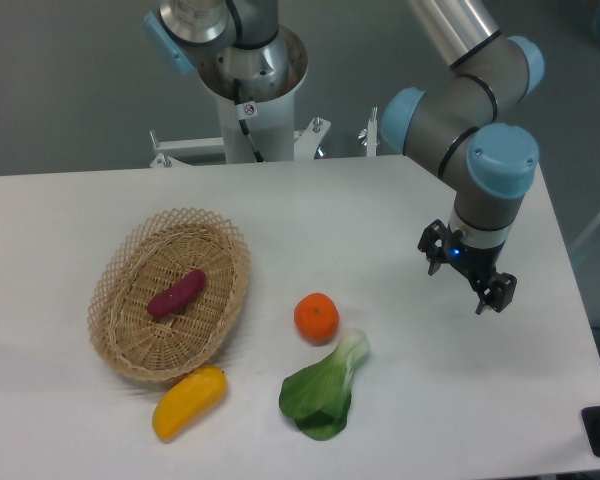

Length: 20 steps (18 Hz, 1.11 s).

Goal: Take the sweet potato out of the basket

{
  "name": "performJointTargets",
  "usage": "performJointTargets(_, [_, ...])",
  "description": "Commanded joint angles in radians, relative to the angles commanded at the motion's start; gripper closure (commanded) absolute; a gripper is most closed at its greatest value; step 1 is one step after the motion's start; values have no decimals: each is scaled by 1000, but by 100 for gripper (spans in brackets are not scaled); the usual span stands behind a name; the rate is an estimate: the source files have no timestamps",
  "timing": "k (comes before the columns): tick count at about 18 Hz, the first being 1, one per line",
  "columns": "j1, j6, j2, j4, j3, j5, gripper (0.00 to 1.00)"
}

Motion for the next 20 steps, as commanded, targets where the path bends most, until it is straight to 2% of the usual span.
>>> performJointTargets(11, [-12, -14, 5, -9, -2, 0, 0])
performJointTargets(20, [-118, -153, 3, -11, 2, -27, 0])
